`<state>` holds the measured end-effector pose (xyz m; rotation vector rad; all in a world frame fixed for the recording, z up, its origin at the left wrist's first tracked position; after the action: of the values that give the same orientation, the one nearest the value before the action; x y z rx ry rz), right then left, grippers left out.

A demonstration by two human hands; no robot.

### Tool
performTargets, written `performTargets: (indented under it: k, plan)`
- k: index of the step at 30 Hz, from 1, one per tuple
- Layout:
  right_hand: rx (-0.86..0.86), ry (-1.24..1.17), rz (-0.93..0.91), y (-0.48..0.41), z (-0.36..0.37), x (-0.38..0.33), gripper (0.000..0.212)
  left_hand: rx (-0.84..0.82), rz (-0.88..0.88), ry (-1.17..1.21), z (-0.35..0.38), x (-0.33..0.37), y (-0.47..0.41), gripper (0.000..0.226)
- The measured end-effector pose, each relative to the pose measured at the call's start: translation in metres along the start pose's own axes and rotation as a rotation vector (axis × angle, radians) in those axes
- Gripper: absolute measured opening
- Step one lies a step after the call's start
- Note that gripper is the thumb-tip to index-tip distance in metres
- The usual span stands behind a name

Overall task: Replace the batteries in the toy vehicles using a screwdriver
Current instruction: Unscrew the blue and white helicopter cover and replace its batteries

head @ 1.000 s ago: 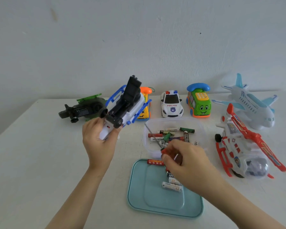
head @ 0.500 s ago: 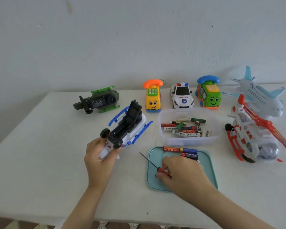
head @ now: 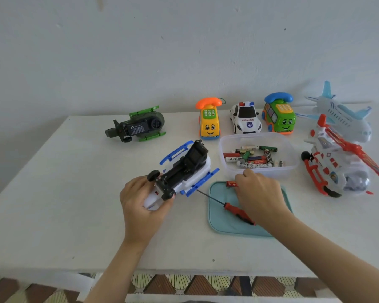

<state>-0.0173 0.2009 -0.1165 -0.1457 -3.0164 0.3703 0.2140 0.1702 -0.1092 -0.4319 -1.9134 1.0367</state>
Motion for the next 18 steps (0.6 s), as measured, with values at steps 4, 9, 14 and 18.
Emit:
performTargets:
  k: [4, 9, 14, 18]
  plan:
    - [0.049, 0.053, 0.047, 0.001, -0.005, 0.002, 0.015, -0.007, 0.078, -0.043, 0.001, -0.003, 0.001, 0.032]
    - [0.003, 0.063, 0.029, 0.003, -0.009, -0.004, 0.019, -0.023, 0.130, -0.041, 0.004, -0.006, 0.002, 0.032]
    - [0.033, 0.067, -0.004, 0.003, 0.000, -0.003, 0.023, -0.022, 0.108, -0.043, 0.004, -0.013, 0.004, 0.031]
    - [0.130, 0.016, -0.008, 0.003, -0.003, -0.002, 0.017, -0.029, 0.097, -0.035, 0.003, -0.012, 0.004, 0.031]
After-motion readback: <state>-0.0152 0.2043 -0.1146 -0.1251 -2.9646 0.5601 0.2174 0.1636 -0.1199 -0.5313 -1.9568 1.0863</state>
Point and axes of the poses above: each hand's wrist, its own y-axis away from the middle knuckle, its own z-axis out of the palm, x = y × z, the point moved 9 cm from there along -y, towards the middle knuckle, and after that the axes turned 14 degrees about x, right-handed, at the moved point
